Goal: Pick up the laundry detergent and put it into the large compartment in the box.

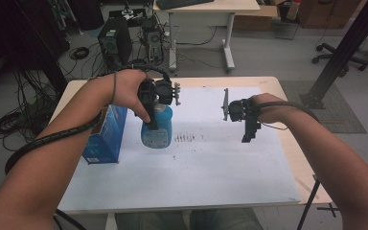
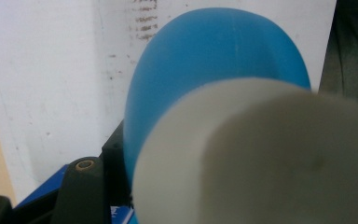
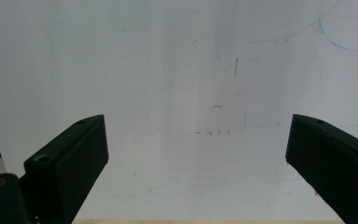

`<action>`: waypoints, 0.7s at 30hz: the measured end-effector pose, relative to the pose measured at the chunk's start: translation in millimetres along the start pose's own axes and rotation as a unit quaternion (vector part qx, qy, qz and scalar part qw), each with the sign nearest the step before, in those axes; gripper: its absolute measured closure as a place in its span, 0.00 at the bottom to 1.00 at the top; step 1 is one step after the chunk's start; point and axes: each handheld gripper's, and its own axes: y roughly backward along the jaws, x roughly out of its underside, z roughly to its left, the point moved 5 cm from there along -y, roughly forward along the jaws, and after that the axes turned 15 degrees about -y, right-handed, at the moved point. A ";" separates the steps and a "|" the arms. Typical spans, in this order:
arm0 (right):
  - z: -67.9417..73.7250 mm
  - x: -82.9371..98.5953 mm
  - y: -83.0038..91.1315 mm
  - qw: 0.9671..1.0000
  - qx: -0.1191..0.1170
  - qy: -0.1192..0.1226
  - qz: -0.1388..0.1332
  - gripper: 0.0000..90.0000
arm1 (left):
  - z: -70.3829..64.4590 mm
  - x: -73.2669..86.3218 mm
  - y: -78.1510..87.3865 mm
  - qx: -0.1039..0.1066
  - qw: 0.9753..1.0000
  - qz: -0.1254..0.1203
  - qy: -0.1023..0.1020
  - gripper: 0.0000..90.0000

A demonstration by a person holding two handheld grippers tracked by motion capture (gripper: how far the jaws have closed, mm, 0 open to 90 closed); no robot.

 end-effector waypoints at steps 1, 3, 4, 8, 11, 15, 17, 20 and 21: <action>-0.3 0.4 0.2 1.000 -0.001 0.000 0.000 0.06 | 0.3 -0.8 0.4 0.000 1.000 0.001 0.005 0.43; -0.8 0.6 0.3 1.000 0.000 0.001 0.000 0.06 | 1.6 -2.6 1.9 0.002 1.000 0.002 0.023 0.43; -0.8 0.7 0.4 1.000 0.000 0.000 0.001 0.06 | 2.9 -4.2 4.3 0.003 0.999 0.001 0.039 0.43; -0.9 0.8 0.7 1.000 0.001 -0.001 0.001 0.06 | 6.1 -5.2 7.5 -0.002 0.998 -0.002 0.070 0.43; -1.2 0.2 0.7 1.000 0.000 0.000 0.001 0.06 | 9.6 -5.4 11.3 -0.013 0.995 0.001 0.102 0.43; -1.2 -0.4 0.9 1.000 0.000 0.000 0.000 0.06 | 11.6 -5.1 13.9 -0.017 0.992 0.004 0.123 0.43; -1.3 -0.4 0.9 1.000 0.000 0.000 0.001 0.06 | 13.3 -4.4 16.3 -0.018 0.989 0.004 0.148 0.43; -2.2 -0.1 1.2 1.000 0.001 0.002 0.001 0.06 | 14.5 -3.8 18.4 -0.020 0.985 0.004 0.170 0.43; -2.3 0.0 1.1 1.000 0.001 0.002 0.001 0.06 | 15.1 -3.3 19.1 -0.022 0.984 0.004 0.179 0.43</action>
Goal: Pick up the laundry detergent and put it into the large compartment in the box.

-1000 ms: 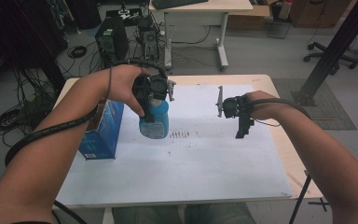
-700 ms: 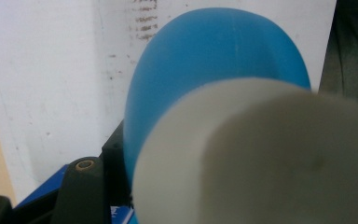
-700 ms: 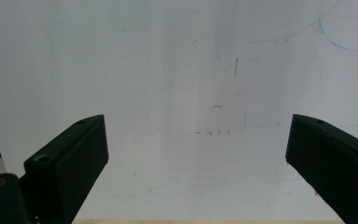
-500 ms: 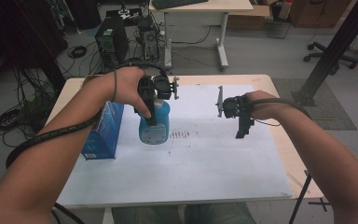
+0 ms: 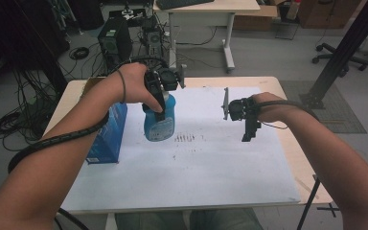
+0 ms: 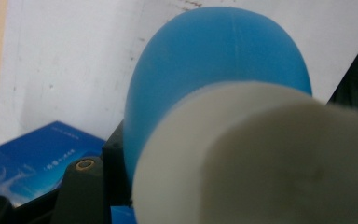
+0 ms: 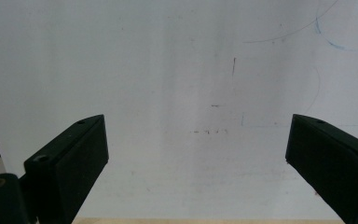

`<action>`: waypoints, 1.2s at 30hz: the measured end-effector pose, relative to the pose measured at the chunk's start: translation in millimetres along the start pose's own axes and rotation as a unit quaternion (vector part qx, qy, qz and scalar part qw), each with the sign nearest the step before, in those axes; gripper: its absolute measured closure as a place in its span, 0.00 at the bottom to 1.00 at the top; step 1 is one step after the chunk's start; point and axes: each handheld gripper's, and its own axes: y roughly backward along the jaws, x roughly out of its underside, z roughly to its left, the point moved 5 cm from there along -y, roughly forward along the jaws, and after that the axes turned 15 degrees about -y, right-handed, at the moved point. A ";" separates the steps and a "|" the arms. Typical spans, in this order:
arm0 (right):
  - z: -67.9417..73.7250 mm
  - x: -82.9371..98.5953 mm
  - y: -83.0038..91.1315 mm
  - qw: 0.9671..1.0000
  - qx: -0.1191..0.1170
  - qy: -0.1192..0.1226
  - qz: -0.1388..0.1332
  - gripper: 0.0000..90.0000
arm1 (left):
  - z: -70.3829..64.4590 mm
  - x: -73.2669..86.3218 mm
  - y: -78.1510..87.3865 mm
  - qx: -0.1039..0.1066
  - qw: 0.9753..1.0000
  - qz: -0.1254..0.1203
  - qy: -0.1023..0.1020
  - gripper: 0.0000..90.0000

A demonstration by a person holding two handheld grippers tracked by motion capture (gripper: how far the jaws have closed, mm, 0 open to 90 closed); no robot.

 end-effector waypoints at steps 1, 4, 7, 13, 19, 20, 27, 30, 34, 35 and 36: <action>-0.1 0.3 0.0 1.000 -0.001 -0.002 0.001 0.06 | 2.2 1.1 3.4 -0.002 1.000 0.002 0.020 0.43; -0.6 0.7 0.4 1.000 -0.001 -0.003 0.002 0.06 | 3.3 1.8 7.5 -0.006 0.999 0.000 0.040 0.43; -1.7 0.7 1.0 1.000 0.000 -0.003 0.001 0.06 | 5.4 3.7 15.3 -0.013 0.998 -0.001 0.058 0.43; -3.4 0.0 5.2 1.000 0.004 0.000 0.001 0.06 | 9.3 9.6 32.2 -0.021 0.996 -0.004 0.092 0.43; -3.7 0.0 6.8 1.000 0.004 0.001 -0.001 0.06 | 13.3 17.0 49.0 -0.031 0.992 -0.009 0.123 0.43; -3.7 0.3 7.5 1.000 0.005 0.000 -0.001 0.06 | 15.4 20.4 53.9 -0.031 0.990 -0.008 0.137 0.43; -4.7 1.2 7.3 1.000 0.006 -0.001 -0.002 0.06 | 22.4 33.5 68.7 -0.036 0.983 -0.005 0.182 0.43; -5.2 1.2 6.4 1.000 0.005 -0.001 -0.004 0.06 | 25.9 42.1 76.2 -0.040 0.979 -0.009 0.200 0.43; -5.7 1.2 6.0 1.000 0.005 -0.003 -0.002 0.06 | 29.9 53.8 85.3 -0.046 0.973 -0.017 0.225 0.43; -6.5 0.7 5.9 1.000 0.005 -0.001 -0.003 0.06 | 30.8 56.6 87.4 -0.047 0.972 -0.019 0.229 0.43; -6.5 0.6 5.9 1.000 0.005 -0.002 -0.002 0.06 | 31.8 59.7 89.6 -0.047 0.971 -0.019 0.232 0.43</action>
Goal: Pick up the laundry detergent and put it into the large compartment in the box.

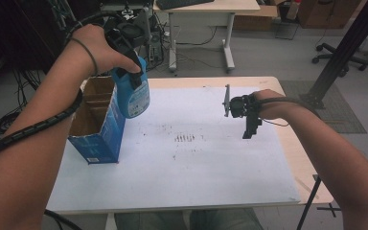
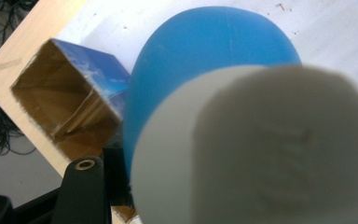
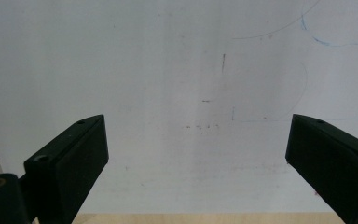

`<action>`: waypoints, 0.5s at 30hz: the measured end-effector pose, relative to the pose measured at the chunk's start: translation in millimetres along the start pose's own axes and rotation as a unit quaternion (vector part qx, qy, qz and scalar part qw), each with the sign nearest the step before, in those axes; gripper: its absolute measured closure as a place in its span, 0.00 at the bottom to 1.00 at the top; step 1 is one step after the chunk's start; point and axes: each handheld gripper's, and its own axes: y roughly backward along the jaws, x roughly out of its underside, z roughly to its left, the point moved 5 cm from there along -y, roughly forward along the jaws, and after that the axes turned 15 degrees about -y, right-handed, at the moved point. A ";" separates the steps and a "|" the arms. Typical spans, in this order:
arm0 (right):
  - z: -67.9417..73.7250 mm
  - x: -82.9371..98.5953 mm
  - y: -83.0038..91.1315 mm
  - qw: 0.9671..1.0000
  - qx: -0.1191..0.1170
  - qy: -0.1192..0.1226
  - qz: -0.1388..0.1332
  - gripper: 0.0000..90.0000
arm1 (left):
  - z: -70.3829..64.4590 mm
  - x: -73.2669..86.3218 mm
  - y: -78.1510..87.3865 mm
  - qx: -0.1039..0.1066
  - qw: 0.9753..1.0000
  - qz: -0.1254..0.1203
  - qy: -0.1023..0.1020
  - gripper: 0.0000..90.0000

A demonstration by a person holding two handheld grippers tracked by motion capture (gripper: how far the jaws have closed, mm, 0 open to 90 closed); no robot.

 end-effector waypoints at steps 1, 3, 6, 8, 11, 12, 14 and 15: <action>0.0 0.0 0.0 1.000 0.000 0.000 0.000 0.06 | 1.7 1.9 1.6 0.000 1.000 -0.001 0.007 0.43; -0.3 -0.3 -0.1 1.000 0.000 0.000 0.000 0.06 | 5.7 5.9 4.8 0.000 1.000 0.000 0.017 0.43; -0.1 -0.3 -0.1 1.000 -0.001 -0.001 0.000 0.06 | 12.3 12.1 8.9 -0.002 0.999 0.002 0.034 0.43; -0.4 -0.4 -0.2 1.000 -0.001 0.002 0.000 0.06 | 17.9 16.8 11.6 -0.002 0.999 0.007 0.047 0.43; -0.5 -0.4 -0.4 1.000 -0.001 0.001 -0.001 0.06 | 26.3 24.4 15.3 -0.003 0.998 0.013 0.065 0.43; -0.5 -0.4 -0.4 1.000 -0.001 0.001 -0.001 0.06 | 29.1 27.0 16.1 -0.003 0.997 0.015 0.070 0.43; -0.5 -0.5 -1.0 1.000 -0.001 0.002 -0.001 0.06 | 34.9 32.4 18.0 -0.002 0.996 0.016 0.085 0.43; -0.5 -0.5 -1.1 1.000 0.000 0.001 0.000 0.06 | 37.5 34.9 18.7 -0.003 0.996 0.016 0.092 0.43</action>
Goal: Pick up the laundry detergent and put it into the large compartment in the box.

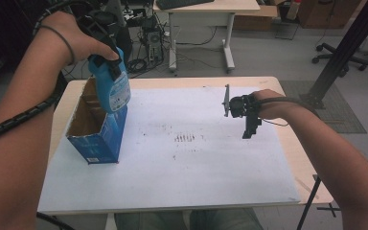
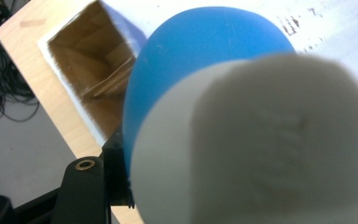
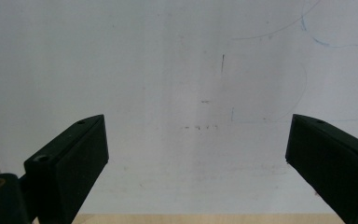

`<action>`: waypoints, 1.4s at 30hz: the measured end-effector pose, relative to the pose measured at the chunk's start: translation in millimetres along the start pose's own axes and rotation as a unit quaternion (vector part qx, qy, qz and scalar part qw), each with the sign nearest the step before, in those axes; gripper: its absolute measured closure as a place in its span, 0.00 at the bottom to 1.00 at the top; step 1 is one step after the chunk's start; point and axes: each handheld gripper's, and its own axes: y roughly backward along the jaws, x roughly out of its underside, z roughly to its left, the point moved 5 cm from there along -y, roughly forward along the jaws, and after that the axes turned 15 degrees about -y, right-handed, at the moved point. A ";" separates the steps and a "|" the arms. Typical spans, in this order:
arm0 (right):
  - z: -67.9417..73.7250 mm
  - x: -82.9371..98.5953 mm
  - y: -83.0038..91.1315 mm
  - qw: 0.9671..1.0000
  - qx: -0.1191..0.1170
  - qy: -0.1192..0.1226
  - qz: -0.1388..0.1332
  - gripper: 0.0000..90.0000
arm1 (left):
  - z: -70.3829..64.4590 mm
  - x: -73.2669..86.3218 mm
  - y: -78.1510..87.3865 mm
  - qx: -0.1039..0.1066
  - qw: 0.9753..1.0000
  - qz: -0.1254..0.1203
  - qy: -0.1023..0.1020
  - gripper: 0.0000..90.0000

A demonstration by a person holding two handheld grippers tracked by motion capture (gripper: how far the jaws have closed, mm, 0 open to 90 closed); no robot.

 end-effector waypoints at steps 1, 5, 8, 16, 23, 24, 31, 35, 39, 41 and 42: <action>-0.2 -0.2 0.1 1.000 0.000 0.000 -0.001 0.06 | 3.4 2.3 0.8 0.000 1.000 0.001 0.007 0.43; -0.6 -1.0 -1.6 1.000 -0.001 0.001 0.000 0.06 | 15.3 10.9 2.9 -0.002 0.999 0.005 0.032 0.43; -0.8 -1.3 -2.0 1.000 -0.002 0.002 0.001 0.06 | 23.7 16.5 3.4 -0.003 0.999 0.006 0.051 0.43; -2.0 -5.0 -0.8 1.000 -0.001 0.003 0.002 0.06 | 37.4 26.2 -2.9 -0.005 0.996 0.021 0.086 0.43; -2.0 -7.2 -3.4 1.000 -0.004 0.006 0.005 0.06 | 46.2 33.4 -6.3 0.000 0.994 0.020 0.107 0.43; -1.5 -7.7 -3.7 1.000 -0.003 0.005 0.005 0.06 | 47.4 34.8 -7.4 0.001 0.994 0.023 0.111 0.43; -1.6 -8.5 -3.1 1.000 -0.004 0.007 0.004 0.06 | 53.0 40.0 -12.6 0.000 0.992 0.029 0.125 0.43; -1.6 -8.2 -4.0 1.000 -0.005 0.007 0.005 0.06 | 55.4 42.2 -16.0 0.001 0.991 0.032 0.132 0.43; -1.5 -8.6 -3.7 1.000 -0.005 0.009 0.005 0.06 | 56.1 43.8 -18.2 0.001 0.990 0.033 0.134 0.43; -1.5 -8.9 -3.6 1.000 -0.004 0.010 0.004 0.06 | 56.1 45.1 -20.8 0.004 0.990 0.033 0.135 0.43; -1.4 -9.0 -3.6 1.000 -0.004 0.010 0.005 0.06 | 55.8 45.2 -21.5 0.004 0.990 0.032 0.135 0.43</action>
